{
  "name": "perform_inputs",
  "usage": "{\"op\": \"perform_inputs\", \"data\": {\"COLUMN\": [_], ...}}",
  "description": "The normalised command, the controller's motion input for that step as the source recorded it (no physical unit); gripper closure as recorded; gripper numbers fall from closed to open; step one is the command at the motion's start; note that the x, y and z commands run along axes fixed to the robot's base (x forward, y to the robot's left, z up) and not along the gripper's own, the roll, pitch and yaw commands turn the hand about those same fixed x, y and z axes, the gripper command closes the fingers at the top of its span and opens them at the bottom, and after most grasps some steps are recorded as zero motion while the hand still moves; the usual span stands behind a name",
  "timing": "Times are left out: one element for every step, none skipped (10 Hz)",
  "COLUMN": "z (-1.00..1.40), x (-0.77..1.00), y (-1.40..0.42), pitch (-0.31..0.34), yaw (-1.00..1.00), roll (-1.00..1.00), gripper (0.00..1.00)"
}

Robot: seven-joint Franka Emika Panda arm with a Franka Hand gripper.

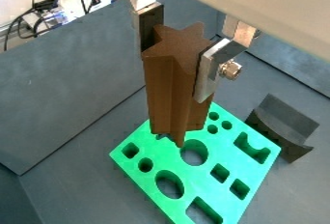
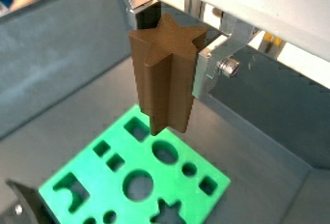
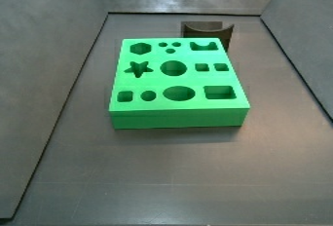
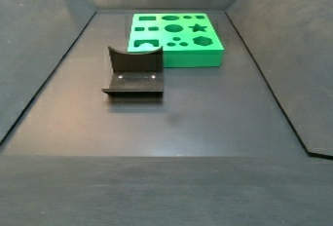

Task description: Insert the star object.

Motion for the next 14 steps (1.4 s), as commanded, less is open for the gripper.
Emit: {"op": "perform_inputs", "data": {"z": [-1.0,-1.0,-1.0,-1.0,-1.0,-0.82,-0.72,-0.65,-0.6,-0.51,-0.51,-0.48,-0.36,-0.31], "x": [-0.5,-0.56,-0.7,-0.63,-0.15,0.0,0.0,0.2,0.25,0.03,0.0,-0.07,-0.11,0.0], "y": [0.43,0.51,0.46,0.51,0.36,0.31,0.3,0.2,0.08,0.0,-0.03,-0.06,-0.06,-0.06], "pitch": [-0.073,-0.06,-0.141,-0.21,-0.14,-0.064,-0.08,-0.007,0.0,0.0,-0.003,-0.037,-0.061,-0.023], "yaw": [0.15,0.22,0.3,0.4,0.15,0.0,0.09,0.18,0.27,0.15,0.13,0.15,0.16,0.19], "roll": [0.04,0.05,0.07,0.07,0.0,0.0,0.0,0.0,0.07,0.03,0.04,0.08,0.09,0.09], "gripper": [1.0,1.0,1.0,1.0,1.0,1.0,1.0,1.0,1.0,1.0,1.0,1.0,1.0,1.0]}}
